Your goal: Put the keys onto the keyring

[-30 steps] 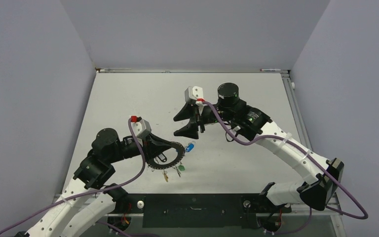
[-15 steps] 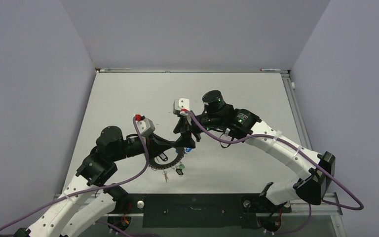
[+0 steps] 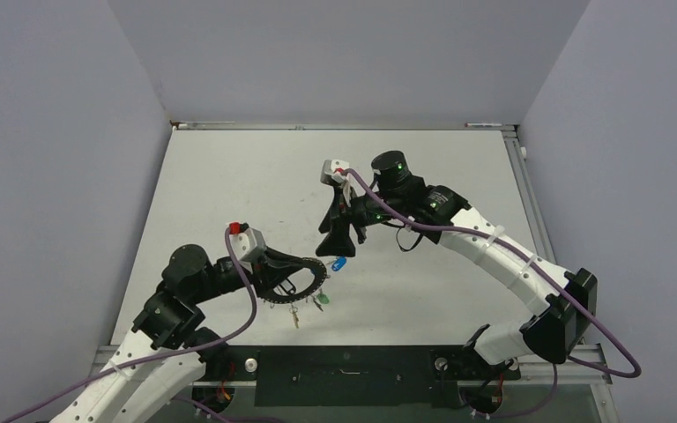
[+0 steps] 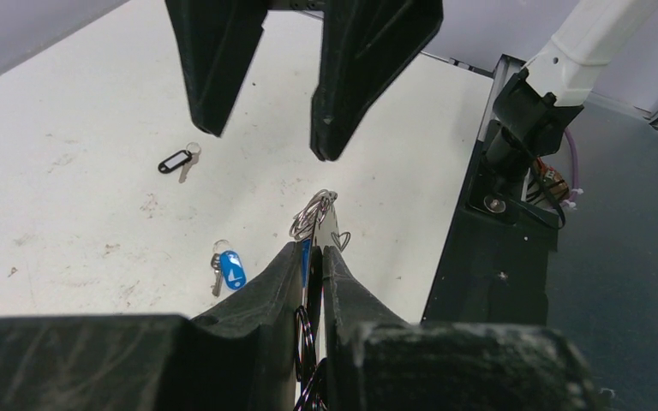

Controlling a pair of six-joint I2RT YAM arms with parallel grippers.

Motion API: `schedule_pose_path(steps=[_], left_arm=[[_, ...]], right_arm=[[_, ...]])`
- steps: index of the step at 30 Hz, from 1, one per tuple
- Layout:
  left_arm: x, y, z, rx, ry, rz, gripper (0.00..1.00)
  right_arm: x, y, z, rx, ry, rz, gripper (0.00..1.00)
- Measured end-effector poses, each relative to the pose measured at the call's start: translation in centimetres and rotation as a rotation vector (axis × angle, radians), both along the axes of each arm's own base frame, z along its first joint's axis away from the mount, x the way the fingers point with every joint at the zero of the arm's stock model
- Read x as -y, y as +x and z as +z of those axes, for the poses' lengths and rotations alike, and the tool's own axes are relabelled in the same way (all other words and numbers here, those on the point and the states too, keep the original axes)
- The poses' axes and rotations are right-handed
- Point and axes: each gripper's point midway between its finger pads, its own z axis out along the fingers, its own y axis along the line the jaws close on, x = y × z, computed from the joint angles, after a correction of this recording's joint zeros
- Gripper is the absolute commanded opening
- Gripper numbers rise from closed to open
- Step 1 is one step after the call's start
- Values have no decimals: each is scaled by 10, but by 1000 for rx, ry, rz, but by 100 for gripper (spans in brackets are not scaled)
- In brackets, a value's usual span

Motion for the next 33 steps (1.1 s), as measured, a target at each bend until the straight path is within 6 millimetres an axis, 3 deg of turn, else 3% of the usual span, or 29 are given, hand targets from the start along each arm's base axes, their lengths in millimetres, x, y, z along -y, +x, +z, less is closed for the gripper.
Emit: schedule_pose_path(steps=[6, 9, 11, 14, 15, 27, 33], left_arm=[[-4, 2, -8, 59, -30, 26, 0], [-2, 3, -4, 92, -41, 22, 0], [0, 2, -4, 117, -49, 11, 0], [1, -1, -11, 187, -52, -9, 0], [2, -2, -14, 202, -51, -17, 0], [0, -3, -22, 320, -5, -34, 0], [-1, -2, -32, 318, 18, -35, 0]], right_arm=[[-7, -42, -18, -127, 31, 104, 64], [-12, -53, -15, -146, 52, 143, 62], [-14, -56, -12, -139, 64, 155, 55], [-16, -55, -15, -139, 57, 158, 34], [-17, -55, -18, -138, 52, 157, 33], [-21, -54, -31, -114, 30, 182, 49], [-24, -57, -45, -107, 1, 209, 65]])
